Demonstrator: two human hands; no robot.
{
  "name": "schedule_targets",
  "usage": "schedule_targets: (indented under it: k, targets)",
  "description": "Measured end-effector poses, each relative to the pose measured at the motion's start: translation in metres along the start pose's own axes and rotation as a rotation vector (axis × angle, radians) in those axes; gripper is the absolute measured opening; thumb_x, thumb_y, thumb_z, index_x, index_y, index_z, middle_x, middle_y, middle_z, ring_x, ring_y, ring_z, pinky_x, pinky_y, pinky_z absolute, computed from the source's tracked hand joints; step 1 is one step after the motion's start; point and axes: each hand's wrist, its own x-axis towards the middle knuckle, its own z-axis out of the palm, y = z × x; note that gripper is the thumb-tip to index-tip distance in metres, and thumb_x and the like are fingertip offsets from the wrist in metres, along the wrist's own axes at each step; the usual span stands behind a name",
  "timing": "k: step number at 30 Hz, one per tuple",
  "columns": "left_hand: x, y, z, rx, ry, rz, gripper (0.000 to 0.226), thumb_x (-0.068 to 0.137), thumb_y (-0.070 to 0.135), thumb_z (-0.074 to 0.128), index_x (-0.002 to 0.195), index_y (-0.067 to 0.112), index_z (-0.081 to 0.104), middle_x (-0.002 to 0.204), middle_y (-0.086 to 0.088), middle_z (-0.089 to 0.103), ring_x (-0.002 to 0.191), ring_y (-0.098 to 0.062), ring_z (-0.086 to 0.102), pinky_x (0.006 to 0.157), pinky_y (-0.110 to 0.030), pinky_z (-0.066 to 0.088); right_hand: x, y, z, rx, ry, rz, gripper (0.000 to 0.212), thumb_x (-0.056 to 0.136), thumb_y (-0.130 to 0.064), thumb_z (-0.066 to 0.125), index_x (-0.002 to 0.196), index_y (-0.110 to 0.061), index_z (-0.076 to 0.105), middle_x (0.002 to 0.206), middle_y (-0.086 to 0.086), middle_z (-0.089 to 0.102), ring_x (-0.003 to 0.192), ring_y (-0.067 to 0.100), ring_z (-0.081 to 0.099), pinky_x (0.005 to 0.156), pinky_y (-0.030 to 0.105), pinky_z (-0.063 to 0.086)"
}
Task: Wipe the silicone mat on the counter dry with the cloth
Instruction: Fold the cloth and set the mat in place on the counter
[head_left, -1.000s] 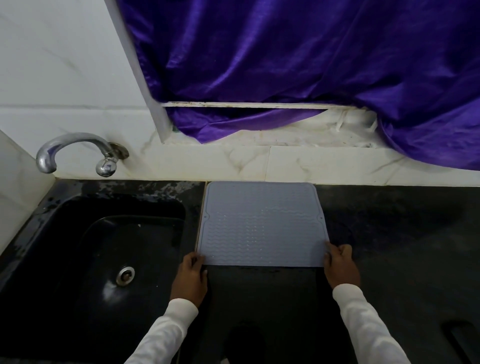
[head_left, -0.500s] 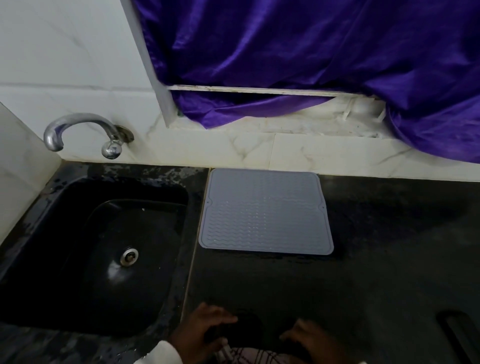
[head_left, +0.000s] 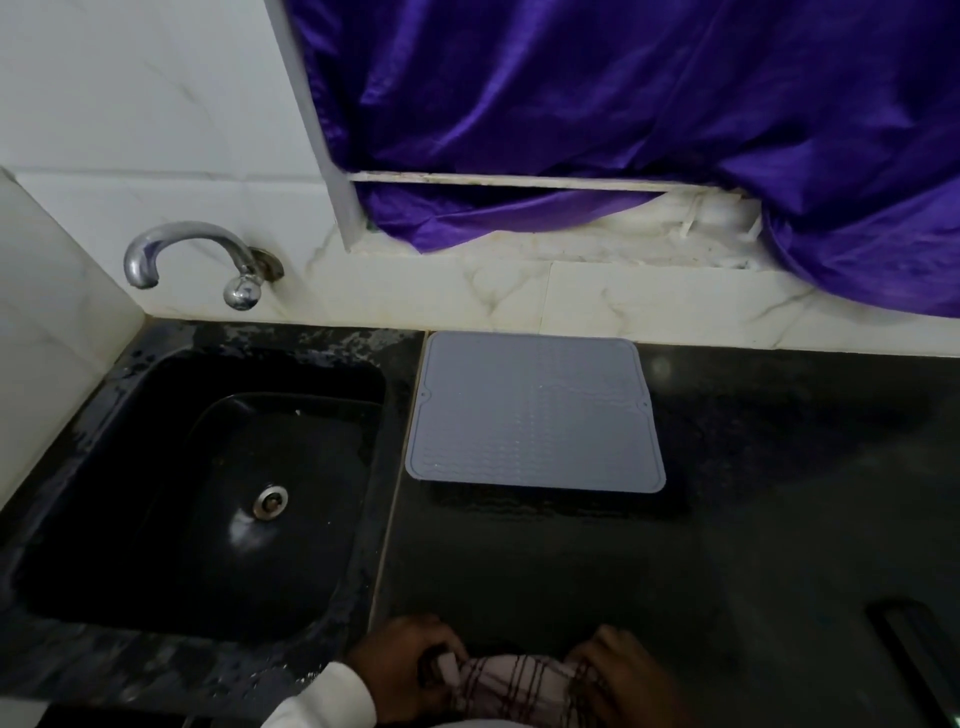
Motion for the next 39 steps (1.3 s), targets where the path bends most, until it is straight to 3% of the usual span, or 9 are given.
schedule_targets:
  k: [2, 5, 9, 14, 20, 27, 31, 34, 39]
  targets:
    - [0.003, 0.005, 0.000, -0.036, 0.134, -0.041, 0.030, 0.070, 0.035, 0.071, 0.099, 0.041, 0.066, 0.099, 0.016, 0.066, 0.093, 0.004, 0.060, 0.085, -0.022, 0.050, 0.004, -0.001, 0.002, -0.009, 0.033, -0.022, 0.040, 0.081, -0.060, 0.032, 0.107, -0.045, 0.058, 0.107, -0.013, 0.051, 0.100, 0.003, 0.053, 0.081, 0.015, 0.044]
    - [0.004, 0.009, 0.005, -0.044, 0.239, -0.054, 0.036, 0.066, 0.026, 0.070, 0.100, 0.037, 0.065, 0.096, 0.018, 0.063, 0.089, 0.000, 0.060, 0.082, -0.025, 0.051, 0.011, -0.004, -0.002, 0.009, 0.033, -0.003, 0.050, 0.082, -0.060, 0.025, 0.115, -0.040, 0.057, 0.114, -0.011, 0.047, 0.110, 0.008, 0.045, 0.084, 0.024, 0.045]
    - [0.008, 0.010, 0.007, 0.061, 0.271, -0.063, 0.041, 0.069, 0.032, 0.063, 0.108, 0.039, 0.062, 0.103, 0.016, 0.061, 0.095, -0.008, 0.057, 0.086, -0.029, 0.049, 0.017, -0.009, -0.009, -0.068, -0.032, -0.006, 0.037, 0.091, -0.047, 0.043, 0.126, -0.039, 0.050, 0.120, -0.011, 0.045, 0.115, 0.012, 0.042, 0.090, 0.026, 0.043]
    - [0.002, 0.019, 0.011, 0.155, 0.305, -0.024, 0.059, 0.072, 0.046, 0.064, 0.129, 0.029, 0.058, 0.122, 0.003, 0.058, 0.106, -0.021, 0.055, 0.095, -0.031, 0.042, 0.018, -0.003, -0.007, -0.130, 0.003, -0.036, 0.052, 0.082, -0.042, 0.060, 0.132, -0.033, 0.050, 0.117, -0.004, 0.053, 0.106, 0.021, 0.050, 0.084, 0.033, 0.047]
    - [-0.009, 0.042, 0.032, 0.208, 0.417, -0.093, 0.058, 0.079, 0.059, 0.060, 0.130, 0.032, 0.058, 0.135, 0.006, 0.053, 0.118, -0.022, 0.050, 0.092, -0.043, 0.046, 0.006, -0.013, 0.001, -0.228, 0.070, -0.071, 0.063, 0.082, -0.041, 0.059, 0.142, -0.034, 0.039, 0.131, -0.001, 0.048, 0.120, 0.024, 0.043, 0.092, 0.042, 0.040]
    - [-0.016, 0.045, 0.052, 0.263, 0.535, -0.131, 0.056, 0.084, 0.051, 0.066, 0.133, 0.025, 0.057, 0.150, -0.007, 0.039, 0.127, -0.032, 0.046, 0.099, -0.046, 0.042, -0.006, -0.024, 0.013, -0.241, 0.162, -0.084, 0.075, 0.075, -0.047, 0.065, 0.143, -0.031, 0.039, 0.140, 0.004, 0.043, 0.127, 0.029, 0.037, 0.099, 0.048, 0.035]
    - [-0.012, 0.046, 0.053, 0.280, 0.540, -0.115, 0.058, 0.083, 0.048, 0.068, 0.135, 0.025, 0.056, 0.154, -0.007, 0.034, 0.131, -0.033, 0.042, 0.102, -0.048, 0.039, -0.011, -0.026, 0.016, -0.248, 0.191, -0.061, 0.078, 0.076, -0.050, 0.063, 0.146, -0.028, 0.035, 0.145, 0.010, 0.036, 0.134, 0.033, 0.030, 0.106, 0.052, 0.029]
    - [-0.007, 0.047, 0.050, 0.321, 0.454, -0.115, 0.063, 0.077, 0.043, 0.072, 0.136, 0.030, 0.053, 0.152, -0.003, 0.036, 0.131, -0.032, 0.040, 0.103, -0.047, 0.038, -0.009, -0.027, 0.021, -0.207, 0.180, -0.012, 0.079, 0.076, -0.048, 0.066, 0.146, -0.028, 0.035, 0.148, 0.012, 0.033, 0.136, 0.034, 0.028, 0.107, 0.052, 0.030]
    - [0.001, 0.043, 0.051, 0.347, 0.377, -0.073, 0.057, 0.071, 0.033, 0.074, 0.126, 0.027, 0.062, 0.126, -0.003, 0.058, 0.110, -0.031, 0.050, 0.085, -0.046, 0.048, 0.000, -0.032, 0.034, -0.182, 0.203, 0.023, 0.053, 0.084, -0.043, 0.067, 0.130, -0.021, 0.056, 0.139, 0.013, 0.042, 0.122, 0.034, 0.042, 0.092, 0.047, 0.045]
